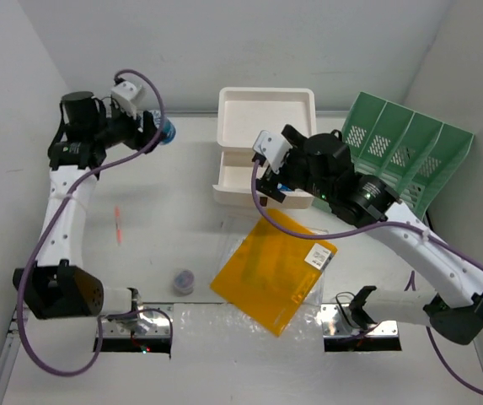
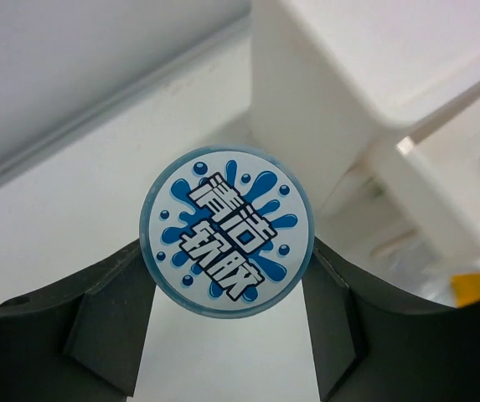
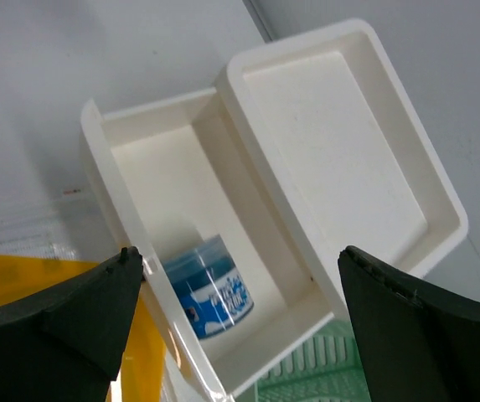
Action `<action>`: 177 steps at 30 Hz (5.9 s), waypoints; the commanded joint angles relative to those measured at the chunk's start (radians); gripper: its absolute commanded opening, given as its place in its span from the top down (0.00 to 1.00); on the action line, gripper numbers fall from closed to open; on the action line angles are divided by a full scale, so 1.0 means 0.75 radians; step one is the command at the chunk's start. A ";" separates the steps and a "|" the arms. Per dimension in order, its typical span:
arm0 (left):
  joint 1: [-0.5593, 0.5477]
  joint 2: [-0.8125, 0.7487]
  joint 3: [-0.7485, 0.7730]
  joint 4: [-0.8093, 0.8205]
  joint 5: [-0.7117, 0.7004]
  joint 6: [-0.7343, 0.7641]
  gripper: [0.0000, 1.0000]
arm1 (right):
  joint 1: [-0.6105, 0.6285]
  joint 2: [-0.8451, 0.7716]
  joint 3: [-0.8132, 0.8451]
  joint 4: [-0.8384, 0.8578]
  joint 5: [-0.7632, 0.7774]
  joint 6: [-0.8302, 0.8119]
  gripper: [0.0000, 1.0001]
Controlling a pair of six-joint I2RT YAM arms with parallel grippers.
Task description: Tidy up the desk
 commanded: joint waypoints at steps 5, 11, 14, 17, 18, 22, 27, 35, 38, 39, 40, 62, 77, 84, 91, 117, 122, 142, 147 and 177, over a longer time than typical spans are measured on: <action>0.003 -0.219 -0.029 0.428 0.642 -0.798 1.00 | 0.011 0.089 0.090 0.253 -0.395 0.026 0.03; -0.036 -0.289 -0.154 0.603 0.672 -0.942 1.00 | 0.058 0.198 0.184 0.294 -0.451 -0.005 0.03; -0.079 -0.301 -0.183 0.615 0.659 -0.952 1.00 | 0.072 0.255 0.212 0.320 -0.465 0.005 0.03; -0.175 -0.301 -0.197 0.613 0.629 -0.950 1.00 | 0.076 0.310 0.263 0.341 -0.520 0.036 0.03; -0.191 -0.301 -0.203 0.613 0.606 -0.946 1.00 | 0.078 0.326 0.282 0.339 -0.551 0.040 0.03; -0.241 -0.297 -0.211 0.613 0.581 -0.946 1.00 | 0.091 0.414 0.368 0.349 -0.555 0.065 0.03; -0.243 -0.303 -0.219 0.597 0.575 -0.926 1.00 | 0.091 0.466 0.403 0.374 -0.557 0.085 0.03; -0.245 -0.301 -0.242 0.597 0.594 -0.908 1.00 | 0.091 0.503 0.423 0.400 -0.547 0.120 0.26; -0.247 -0.299 -0.252 0.597 0.604 -0.901 1.00 | 0.091 0.507 0.419 0.412 -0.523 0.128 0.45; -0.247 -0.299 -0.256 0.591 0.614 -0.893 1.00 | 0.091 0.507 0.421 0.410 -0.510 0.128 0.52; -0.249 -0.297 -0.258 0.581 0.622 -0.883 1.00 | 0.091 0.505 0.425 0.400 -0.496 0.128 0.61; -0.194 -0.324 -0.068 -0.097 -0.161 -0.194 0.00 | 0.042 0.723 0.669 -0.397 0.050 -0.299 0.92; -0.194 -0.268 -0.199 0.059 -0.300 -0.083 0.00 | 0.033 0.738 0.856 -0.365 0.265 -0.265 0.01; -0.198 -0.072 -0.048 0.186 -0.157 -0.212 0.00 | 0.033 0.450 0.588 0.004 0.371 0.331 0.11; -0.292 0.220 0.245 0.292 -0.288 -0.329 0.00 | 0.060 -0.072 -0.257 0.445 0.655 0.956 0.49; -0.498 0.652 0.525 0.245 -0.535 -0.378 0.00 | 0.252 -0.060 -0.782 0.735 0.529 1.311 0.49; -0.506 0.634 0.470 0.272 -0.494 -0.388 0.04 | 0.242 0.014 -0.798 0.933 0.588 1.192 0.51; -0.509 0.640 0.427 0.284 -0.439 -0.316 0.70 | 0.048 0.179 -0.647 1.132 0.647 1.002 1.00; -0.509 0.679 0.484 0.235 -0.435 -0.276 1.00 | 0.015 0.194 -0.624 1.163 0.643 0.963 1.00; -0.509 0.648 0.490 0.184 -0.355 -0.249 1.00 | -0.161 0.648 -0.147 1.269 0.625 0.754 1.00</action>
